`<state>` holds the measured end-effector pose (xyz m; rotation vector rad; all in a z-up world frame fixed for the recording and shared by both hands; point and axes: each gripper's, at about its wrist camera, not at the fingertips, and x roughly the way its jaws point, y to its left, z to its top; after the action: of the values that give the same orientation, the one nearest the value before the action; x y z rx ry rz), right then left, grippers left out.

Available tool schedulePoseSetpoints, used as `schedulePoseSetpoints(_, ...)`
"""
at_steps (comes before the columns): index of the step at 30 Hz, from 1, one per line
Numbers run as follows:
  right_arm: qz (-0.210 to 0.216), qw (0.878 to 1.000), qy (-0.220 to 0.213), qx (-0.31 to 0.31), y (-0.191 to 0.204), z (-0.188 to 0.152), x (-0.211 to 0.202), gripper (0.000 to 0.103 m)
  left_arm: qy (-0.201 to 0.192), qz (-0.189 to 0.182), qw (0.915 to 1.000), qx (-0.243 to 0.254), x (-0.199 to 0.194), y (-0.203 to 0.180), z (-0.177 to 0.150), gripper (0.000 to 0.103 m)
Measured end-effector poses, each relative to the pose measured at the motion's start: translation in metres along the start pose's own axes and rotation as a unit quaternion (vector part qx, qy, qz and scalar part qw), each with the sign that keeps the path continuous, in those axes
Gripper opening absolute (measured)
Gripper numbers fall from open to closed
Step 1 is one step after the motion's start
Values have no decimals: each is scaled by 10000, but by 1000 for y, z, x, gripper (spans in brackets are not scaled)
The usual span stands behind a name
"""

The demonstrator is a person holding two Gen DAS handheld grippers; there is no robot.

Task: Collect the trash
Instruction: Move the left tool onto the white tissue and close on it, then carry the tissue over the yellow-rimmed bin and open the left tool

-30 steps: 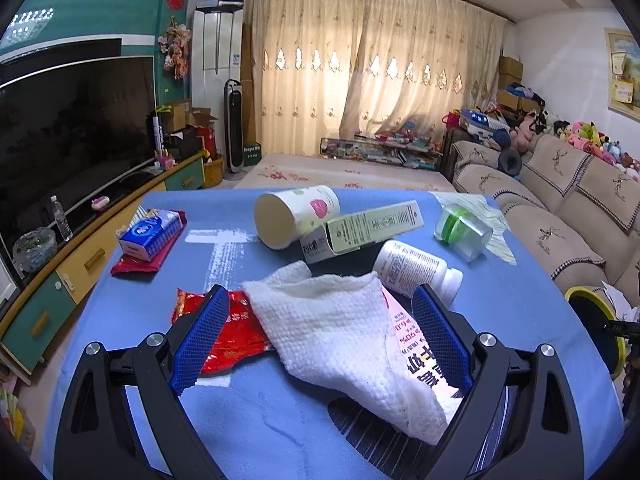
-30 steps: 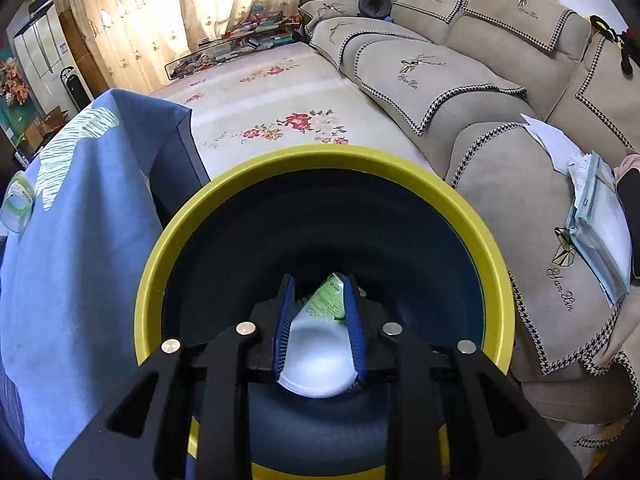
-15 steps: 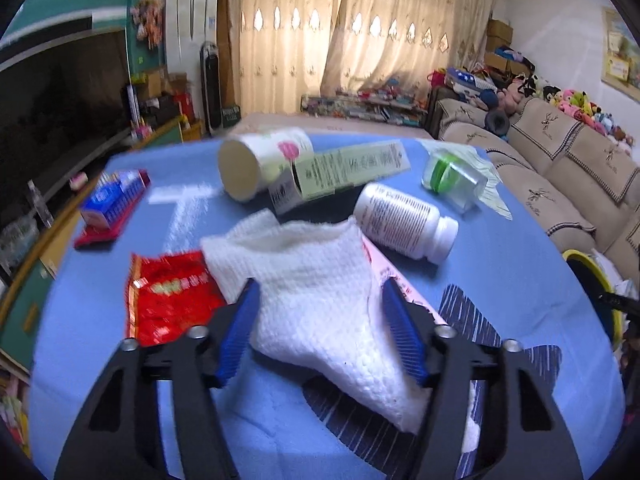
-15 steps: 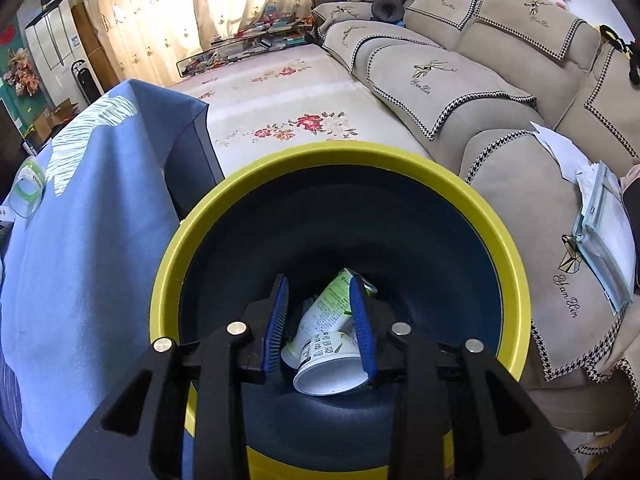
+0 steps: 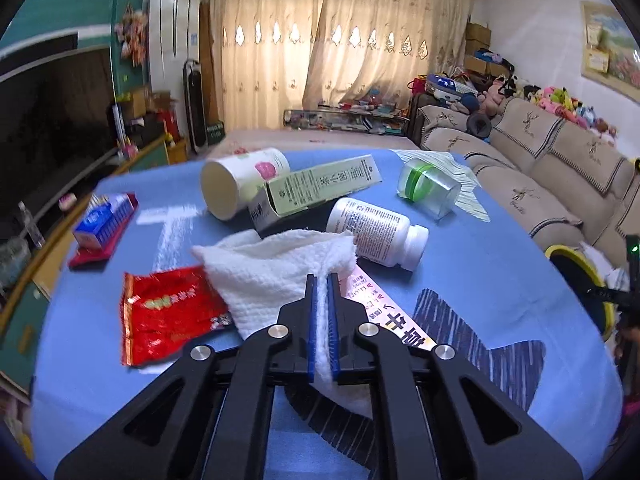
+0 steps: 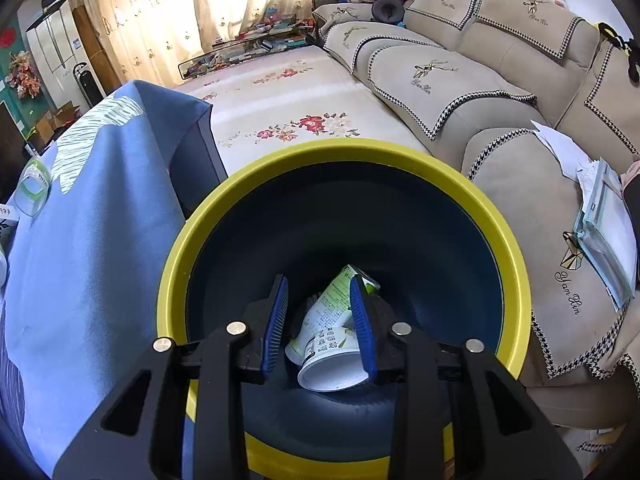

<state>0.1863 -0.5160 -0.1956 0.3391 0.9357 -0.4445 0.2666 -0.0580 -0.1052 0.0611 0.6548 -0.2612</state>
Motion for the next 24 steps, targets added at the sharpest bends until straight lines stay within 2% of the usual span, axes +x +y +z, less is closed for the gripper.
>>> schedulePoseSetpoints(6,-14,9999,-139,22,-1,-2,-13,31,-305,352,9989,-32,-16,8,9,5)
schedulePoseSetpoints(11,35,9994,-327,131,-8,-5,-31,31,-577,454,9973,-47,-40,11,17,5)
schedulePoseSetpoints(24,338,9961,-705,411,-41,-26,-75,31,-1365,279,9894,401,-152,-31,40,5)
